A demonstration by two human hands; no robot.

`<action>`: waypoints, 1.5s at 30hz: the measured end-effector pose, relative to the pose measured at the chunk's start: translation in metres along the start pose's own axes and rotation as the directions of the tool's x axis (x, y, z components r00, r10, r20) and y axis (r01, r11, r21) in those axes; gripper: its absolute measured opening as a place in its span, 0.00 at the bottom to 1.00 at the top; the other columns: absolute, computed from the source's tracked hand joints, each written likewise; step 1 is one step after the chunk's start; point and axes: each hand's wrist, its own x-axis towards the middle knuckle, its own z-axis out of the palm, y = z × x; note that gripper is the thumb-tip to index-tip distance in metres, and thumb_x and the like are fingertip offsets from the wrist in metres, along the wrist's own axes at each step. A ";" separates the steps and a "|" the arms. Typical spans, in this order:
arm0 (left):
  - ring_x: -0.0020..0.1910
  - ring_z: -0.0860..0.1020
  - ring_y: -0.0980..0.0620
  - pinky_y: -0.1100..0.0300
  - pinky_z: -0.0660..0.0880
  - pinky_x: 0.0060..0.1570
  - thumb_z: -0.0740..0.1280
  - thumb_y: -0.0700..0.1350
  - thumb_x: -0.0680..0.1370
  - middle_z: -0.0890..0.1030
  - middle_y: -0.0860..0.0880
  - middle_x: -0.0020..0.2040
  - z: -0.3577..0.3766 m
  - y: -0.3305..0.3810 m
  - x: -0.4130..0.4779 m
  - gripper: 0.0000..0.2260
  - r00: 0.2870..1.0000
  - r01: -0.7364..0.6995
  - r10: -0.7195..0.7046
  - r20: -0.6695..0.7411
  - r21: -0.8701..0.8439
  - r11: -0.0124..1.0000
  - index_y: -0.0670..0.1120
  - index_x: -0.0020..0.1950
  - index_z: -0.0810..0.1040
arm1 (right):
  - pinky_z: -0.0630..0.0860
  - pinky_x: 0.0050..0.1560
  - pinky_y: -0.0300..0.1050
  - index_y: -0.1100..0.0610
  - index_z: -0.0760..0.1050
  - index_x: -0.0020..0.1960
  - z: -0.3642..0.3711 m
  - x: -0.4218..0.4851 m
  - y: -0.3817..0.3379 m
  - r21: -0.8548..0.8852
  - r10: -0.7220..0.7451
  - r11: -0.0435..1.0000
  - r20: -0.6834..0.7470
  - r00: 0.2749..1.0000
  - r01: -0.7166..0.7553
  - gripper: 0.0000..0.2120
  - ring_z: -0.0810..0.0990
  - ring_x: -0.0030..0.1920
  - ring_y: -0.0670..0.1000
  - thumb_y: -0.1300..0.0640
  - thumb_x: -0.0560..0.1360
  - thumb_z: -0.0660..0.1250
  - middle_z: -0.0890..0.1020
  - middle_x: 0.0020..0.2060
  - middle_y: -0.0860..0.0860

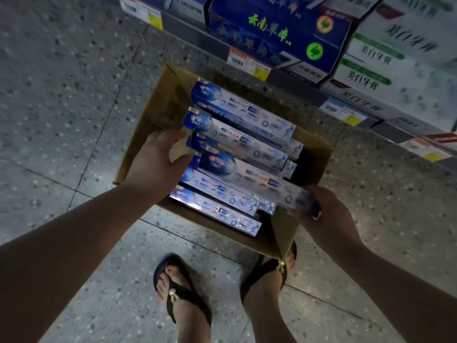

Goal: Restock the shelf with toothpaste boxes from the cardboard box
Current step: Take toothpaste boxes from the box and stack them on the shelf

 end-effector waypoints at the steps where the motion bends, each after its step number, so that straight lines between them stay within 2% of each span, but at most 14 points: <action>1: 0.61 0.73 0.41 0.51 0.69 0.60 0.69 0.42 0.72 0.73 0.40 0.62 0.000 0.003 0.006 0.22 1.000 -0.021 0.020 0.009 0.074 0.997 0.46 0.66 0.71 | 0.63 0.35 0.32 0.57 0.73 0.60 -0.009 -0.008 0.002 -0.017 0.009 1.000 0.002 1.000 -0.009 0.22 0.73 0.44 0.48 0.58 0.67 0.73 0.75 0.48 0.50; 3: 0.66 0.66 0.40 0.48 0.65 0.64 0.69 0.43 0.71 0.68 0.41 0.68 0.004 0.009 0.018 0.27 0.995 -0.089 0.079 0.059 0.193 0.977 0.48 0.69 0.67 | 0.64 0.36 0.28 0.57 0.74 0.58 -0.024 -0.019 0.009 -0.031 0.011 0.999 -0.014 1.000 -0.011 0.21 0.73 0.41 0.48 0.59 0.66 0.74 0.75 0.46 0.48; 8: 0.74 0.51 0.43 0.44 0.58 0.71 0.71 0.47 0.70 0.56 0.50 0.76 0.026 0.014 0.053 0.34 0.978 -0.196 0.145 0.152 0.415 0.888 0.52 0.73 0.59 | 0.65 0.35 0.31 0.58 0.75 0.55 -0.036 -0.020 0.029 -0.076 0.033 0.996 -0.072 0.997 -0.039 0.20 0.72 0.36 0.48 0.61 0.65 0.75 0.75 0.43 0.49; 14: 0.68 0.59 0.38 0.42 0.64 0.65 0.72 0.46 0.69 0.62 0.41 0.68 0.047 0.007 0.070 0.31 0.980 -0.196 0.164 0.108 0.512 0.836 0.49 0.69 0.64 | 0.66 0.33 0.38 0.57 0.75 0.55 -0.029 -0.015 0.041 -0.044 0.037 0.998 -0.168 0.985 -0.045 0.19 0.73 0.34 0.47 0.61 0.65 0.75 0.74 0.41 0.49; 18: 0.62 0.65 0.38 0.45 0.69 0.57 0.71 0.45 0.70 0.69 0.42 0.65 0.045 -0.002 0.058 0.25 0.973 -0.224 0.173 0.153 0.435 0.872 0.46 0.65 0.70 | 0.68 0.34 0.39 0.58 0.75 0.57 -0.029 -0.016 0.039 -0.029 0.061 0.997 -0.190 0.980 -0.068 0.21 0.74 0.36 0.51 0.60 0.66 0.75 0.76 0.42 0.50; 21: 0.58 0.68 0.41 0.50 0.70 0.53 0.72 0.45 0.70 0.73 0.44 0.62 0.027 0.000 0.031 0.24 0.977 -0.193 0.137 0.162 0.407 0.893 0.48 0.65 0.71 | 0.69 0.38 0.44 0.59 0.75 0.58 -0.040 -0.021 0.026 -0.002 0.067 0.998 -0.203 0.977 -0.069 0.21 0.75 0.38 0.54 0.60 0.66 0.74 0.75 0.44 0.49; 26: 0.56 0.72 0.44 0.55 0.71 0.49 0.74 0.46 0.67 0.76 0.47 0.58 -0.023 0.012 -0.032 0.24 0.982 -0.139 0.083 0.169 0.355 0.924 0.51 0.63 0.73 | 0.65 0.39 0.42 0.59 0.74 0.58 -0.081 -0.045 -0.013 0.022 0.062 0.998 -0.218 0.974 -0.059 0.21 0.73 0.39 0.52 0.60 0.67 0.74 0.74 0.44 0.49; 30: 0.49 0.77 0.41 0.53 0.75 0.41 0.77 0.45 0.62 0.79 0.48 0.50 -0.071 0.039 -0.093 0.24 0.983 -0.157 0.116 0.143 0.321 0.934 0.53 0.56 0.76 | 0.68 0.37 0.43 0.55 0.75 0.56 -0.125 -0.080 -0.046 0.055 0.047 0.998 -0.238 0.970 -0.035 0.19 0.75 0.40 0.53 0.60 0.67 0.74 0.77 0.44 0.51; 34: 0.43 0.80 0.45 0.54 0.78 0.33 0.80 0.46 0.56 0.80 0.54 0.47 -0.120 0.069 -0.144 0.30 0.944 -0.323 0.284 0.169 0.292 0.900 0.58 0.52 0.70 | 0.67 0.40 0.43 0.55 0.76 0.56 -0.171 -0.121 -0.081 0.073 0.036 0.997 -0.279 0.960 -0.016 0.19 0.75 0.41 0.51 0.59 0.66 0.75 0.75 0.43 0.47; 35: 0.43 0.79 0.48 0.56 0.78 0.32 0.77 0.50 0.57 0.77 0.58 0.47 -0.134 0.077 -0.154 0.27 0.930 -0.365 0.336 0.147 0.272 0.891 0.59 0.52 0.70 | 0.67 0.40 0.42 0.55 0.75 0.56 -0.183 -0.134 -0.091 0.072 0.029 0.997 -0.288 0.957 -0.009 0.20 0.74 0.41 0.50 0.59 0.66 0.75 0.74 0.43 0.47; 38: 0.44 0.73 0.58 0.62 0.73 0.32 0.66 0.58 0.58 0.72 0.59 0.50 -0.177 0.112 -0.186 0.22 0.897 -0.440 0.434 0.080 0.231 0.868 0.59 0.51 0.69 | 0.67 0.38 0.43 0.51 0.74 0.54 -0.221 -0.175 -0.115 0.117 0.041 0.993 -0.307 0.951 -0.006 0.18 0.73 0.40 0.50 0.57 0.67 0.74 0.75 0.42 0.48; 40: 0.46 0.77 0.54 0.63 0.72 0.34 0.68 0.56 0.57 0.76 0.59 0.47 -0.203 0.135 -0.208 0.25 0.897 -0.440 0.436 0.070 0.222 0.870 0.60 0.52 0.67 | 0.68 0.33 0.40 0.49 0.73 0.53 -0.248 -0.207 -0.127 0.105 0.012 0.994 -0.327 0.945 0.023 0.16 0.75 0.40 0.49 0.54 0.67 0.74 0.76 0.41 0.47; 42: 0.50 0.78 0.49 0.60 0.74 0.39 0.65 0.59 0.58 0.78 0.56 0.48 -0.230 0.160 -0.231 0.26 0.915 -0.401 0.386 0.114 0.162 0.902 0.65 0.54 0.64 | 0.67 0.33 0.31 0.47 0.72 0.53 -0.279 -0.244 -0.141 0.122 0.027 0.992 -0.350 0.936 0.017 0.16 0.74 0.39 0.47 0.53 0.68 0.73 0.75 0.40 0.45; 45: 0.52 0.78 0.49 0.56 0.76 0.47 0.67 0.63 0.59 0.78 0.55 0.53 -0.270 0.204 -0.270 0.21 0.895 -0.436 0.411 0.176 0.138 0.889 0.70 0.51 0.68 | 0.70 0.37 0.35 0.47 0.72 0.51 -0.328 -0.306 -0.158 0.200 0.062 0.979 -0.410 0.910 0.023 0.15 0.75 0.40 0.48 0.58 0.68 0.73 0.76 0.39 0.45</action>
